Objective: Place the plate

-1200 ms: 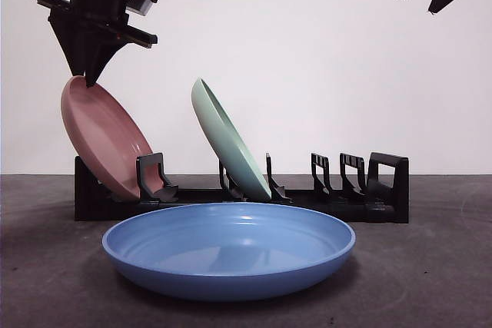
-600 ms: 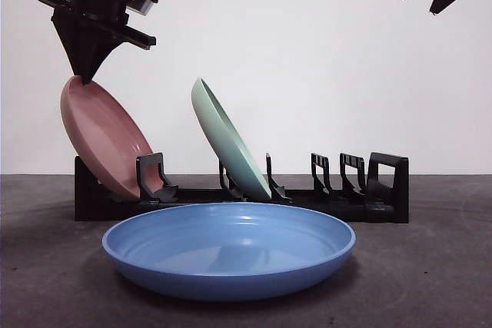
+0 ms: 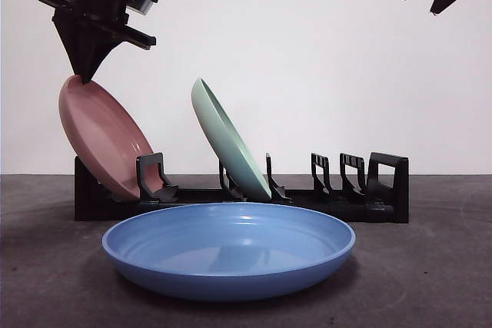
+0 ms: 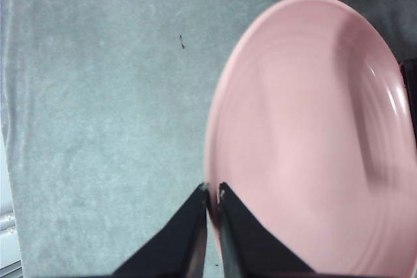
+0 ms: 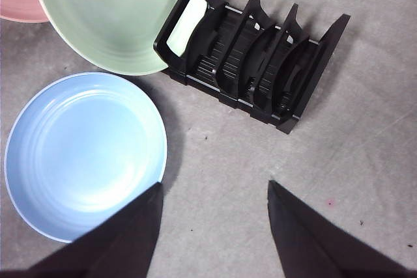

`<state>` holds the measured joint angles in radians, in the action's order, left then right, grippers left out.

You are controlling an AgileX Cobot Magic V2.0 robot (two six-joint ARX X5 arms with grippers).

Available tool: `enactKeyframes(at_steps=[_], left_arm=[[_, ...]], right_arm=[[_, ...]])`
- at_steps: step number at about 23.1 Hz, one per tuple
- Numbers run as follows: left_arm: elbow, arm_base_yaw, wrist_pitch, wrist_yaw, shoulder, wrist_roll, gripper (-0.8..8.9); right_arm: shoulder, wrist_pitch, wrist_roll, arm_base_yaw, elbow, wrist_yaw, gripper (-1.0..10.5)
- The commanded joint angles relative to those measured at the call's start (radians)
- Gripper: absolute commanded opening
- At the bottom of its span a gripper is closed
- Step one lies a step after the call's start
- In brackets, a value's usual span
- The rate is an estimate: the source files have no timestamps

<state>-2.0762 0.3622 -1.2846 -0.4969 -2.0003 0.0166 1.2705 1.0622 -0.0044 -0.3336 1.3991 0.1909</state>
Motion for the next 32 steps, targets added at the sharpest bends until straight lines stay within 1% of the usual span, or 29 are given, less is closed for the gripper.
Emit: enactKeyframes(at_steps=[1,3,4,9,20,29,32], left_arm=[[-0.027,0.003,-0.005,-0.047,-0.027,-0.034,0.07],[-0.028,0.004,-0.010,-0.138,-0.027,-0.034,0.07],[-0.029,0.005,-0.012,-0.158,-0.027,-0.034,0.07],[-0.052,0.018,-0.056,-0.204,-0.027,-0.035,0.07],[-0.142,0.025,-0.090,-0.214,-0.013,-0.031,0.07],[-0.145,0.002,-0.113,-0.213,0.069,-0.023,0.07],[-0.145,-0.007,-0.115,-0.198,0.103,-0.023,0.06]], right_arm=[[0.009,-0.002,-0.014,-0.005,0.013,0.004,2.5],[0.009,-0.002,-0.014,-0.005,0.013,0.004,2.5],[0.009,-0.002,-0.014,-0.005,0.013,0.004,2.5],[0.009,-0.002,-0.014,-0.005,0.013,0.004,2.5],[0.009,-0.002,-0.013,-0.005,0.013,0.004,2.5],[0.009,-0.002,-0.013,-0.005,0.013,0.004,2.5],[0.009,-0.002,-0.013,-0.005,0.013,0.004,2.5]])
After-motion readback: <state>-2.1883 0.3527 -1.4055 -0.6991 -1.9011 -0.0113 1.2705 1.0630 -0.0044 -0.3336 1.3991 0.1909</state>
